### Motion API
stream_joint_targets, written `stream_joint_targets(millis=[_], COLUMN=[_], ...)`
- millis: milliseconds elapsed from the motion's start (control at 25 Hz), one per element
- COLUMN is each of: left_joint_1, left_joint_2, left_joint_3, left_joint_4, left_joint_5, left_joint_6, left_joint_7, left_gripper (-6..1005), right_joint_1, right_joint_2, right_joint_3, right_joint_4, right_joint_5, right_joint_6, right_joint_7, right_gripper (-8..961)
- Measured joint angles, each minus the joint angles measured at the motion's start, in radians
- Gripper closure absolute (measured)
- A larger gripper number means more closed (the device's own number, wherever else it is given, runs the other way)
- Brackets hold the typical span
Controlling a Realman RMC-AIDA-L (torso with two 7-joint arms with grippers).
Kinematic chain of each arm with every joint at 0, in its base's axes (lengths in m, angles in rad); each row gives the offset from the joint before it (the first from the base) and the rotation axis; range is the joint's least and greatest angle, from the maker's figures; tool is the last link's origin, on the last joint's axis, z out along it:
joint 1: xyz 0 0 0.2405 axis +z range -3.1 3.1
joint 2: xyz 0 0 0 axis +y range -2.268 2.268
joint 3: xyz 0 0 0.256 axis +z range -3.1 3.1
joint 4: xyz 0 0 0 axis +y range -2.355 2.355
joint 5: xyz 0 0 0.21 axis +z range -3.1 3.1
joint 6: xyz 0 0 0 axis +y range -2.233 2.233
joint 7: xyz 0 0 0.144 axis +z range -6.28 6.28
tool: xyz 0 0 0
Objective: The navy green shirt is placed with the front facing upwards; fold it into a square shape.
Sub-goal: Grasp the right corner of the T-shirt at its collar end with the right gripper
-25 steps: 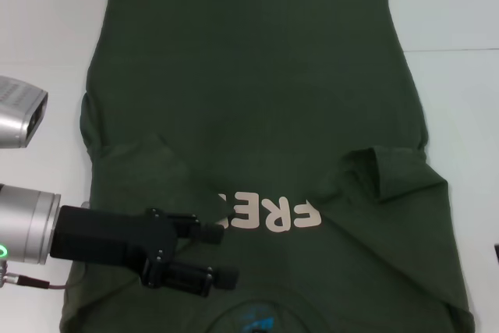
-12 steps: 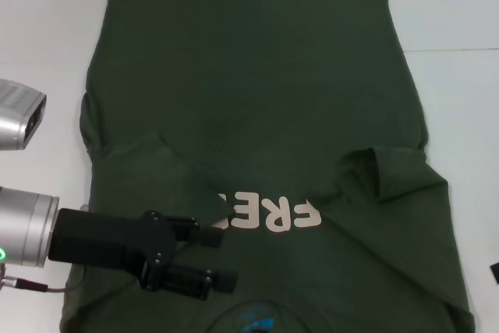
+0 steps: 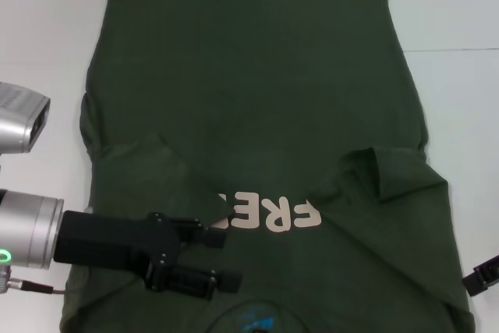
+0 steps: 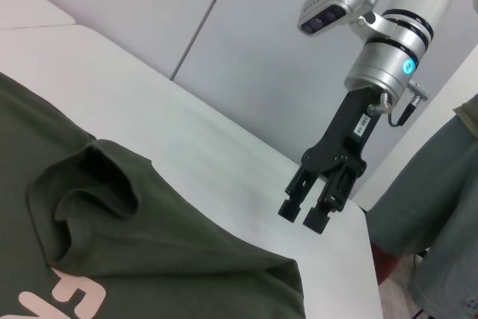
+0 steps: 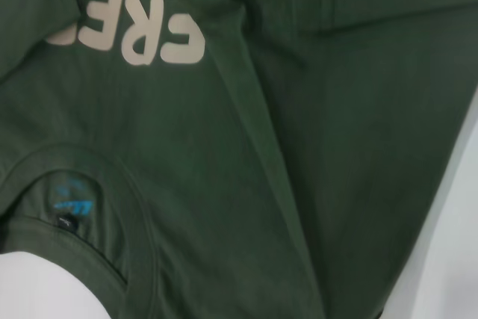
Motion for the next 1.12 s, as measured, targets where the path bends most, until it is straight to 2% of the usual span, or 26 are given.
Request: stream_joint_targets(millis=[440, 720, 1040, 1120], left_joint_1=[-0.004, -0.005, -0.004, -0.004], left_joint_2=[-0.002, -0.003, -0.003, -0.003], left_joint_3=[0.001, 0.001, -0.002, -0.001], left_joint_4=[-0.002, -0.001, -0.001, -0.001], left_joint_5=[0.0, 0.0, 0.0, 0.0], left_joint_6=[-0.012, -0.015, -0.015, -0.015], left_joint_7=[0.001, 0.001, 0.001, 0.001], left_gripper=[123, 127, 131, 133], right_joint_1=[0.056, 0.074, 0.079, 0.08], right_joint_2=[0.03, 0.048, 0.059, 0.059], right_joint_3=[-0.067, -0.091, -0.121, -0.124], right_joint_4=[0.122, 0.134, 0.157, 0.159], right_joint_5=[-0.073, -0.126, -0.132, -0.132], right_joint_6=[0.065, 0.084, 0.102, 0.103], right_joint_7=[-0.01, -0.009, -0.008, -0.008], right_gripper=[133, 136, 145, 202])
